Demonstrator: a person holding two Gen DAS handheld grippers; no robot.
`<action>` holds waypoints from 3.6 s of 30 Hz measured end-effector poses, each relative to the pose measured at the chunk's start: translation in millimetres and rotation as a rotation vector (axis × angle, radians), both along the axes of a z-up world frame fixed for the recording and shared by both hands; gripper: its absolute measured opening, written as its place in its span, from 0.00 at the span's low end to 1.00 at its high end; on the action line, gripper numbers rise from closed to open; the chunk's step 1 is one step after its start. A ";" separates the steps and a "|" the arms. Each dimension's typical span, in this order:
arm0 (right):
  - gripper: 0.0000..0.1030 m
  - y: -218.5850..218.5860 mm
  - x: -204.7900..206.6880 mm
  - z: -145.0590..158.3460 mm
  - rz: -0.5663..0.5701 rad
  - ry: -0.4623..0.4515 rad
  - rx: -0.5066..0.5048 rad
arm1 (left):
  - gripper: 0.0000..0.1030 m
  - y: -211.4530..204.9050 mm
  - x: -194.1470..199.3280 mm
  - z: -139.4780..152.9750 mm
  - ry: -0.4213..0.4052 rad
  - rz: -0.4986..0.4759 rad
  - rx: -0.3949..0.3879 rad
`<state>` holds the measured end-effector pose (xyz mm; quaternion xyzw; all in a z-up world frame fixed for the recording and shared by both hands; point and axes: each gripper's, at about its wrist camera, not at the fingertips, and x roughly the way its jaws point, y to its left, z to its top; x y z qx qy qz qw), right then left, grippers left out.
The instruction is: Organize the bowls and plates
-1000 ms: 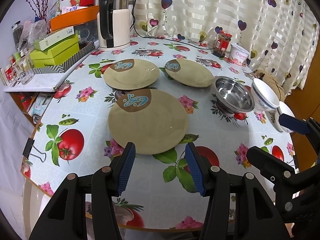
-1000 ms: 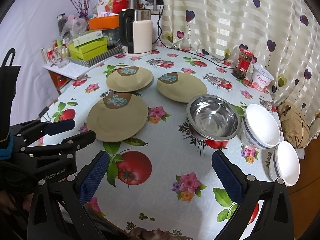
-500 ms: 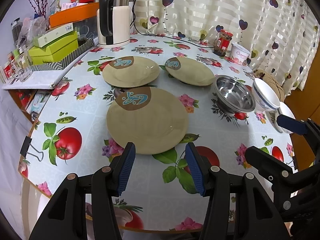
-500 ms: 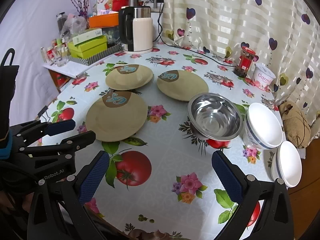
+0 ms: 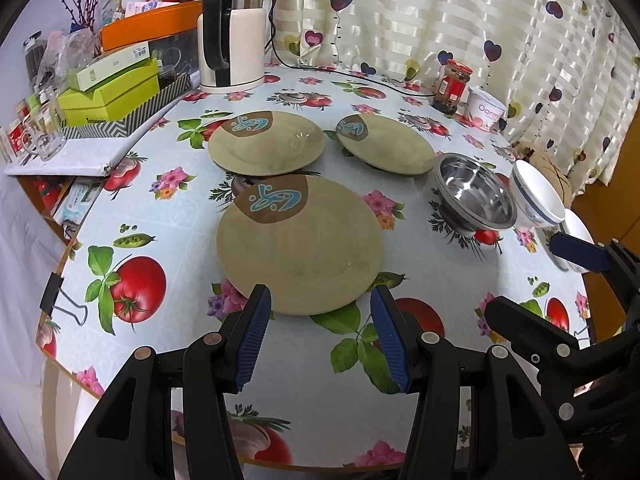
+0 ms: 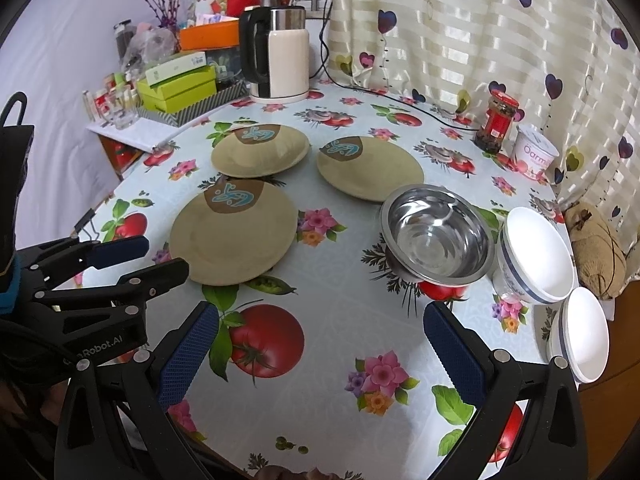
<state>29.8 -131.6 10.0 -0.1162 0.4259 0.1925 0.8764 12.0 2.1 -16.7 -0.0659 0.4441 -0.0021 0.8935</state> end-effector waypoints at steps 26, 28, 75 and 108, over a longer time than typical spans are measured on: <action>1.00 27.7 44.8 13.6 0.060 0.003 -0.010 | 0.52 33.4 39.1 10.1 -0.009 0.038 -0.070; 1.00 29.5 50.6 14.2 0.062 0.004 -0.009 | 0.52 35.9 43.5 10.1 -0.010 0.039 -0.077; 0.62 103.3 158.3 -16.5 0.128 0.110 0.034 | 0.42 127.7 137.1 -30.0 0.037 0.106 -0.224; 0.30 109.3 225.6 -75.3 -0.006 0.346 0.179 | 0.28 160.7 191.6 -61.9 0.072 0.144 -0.317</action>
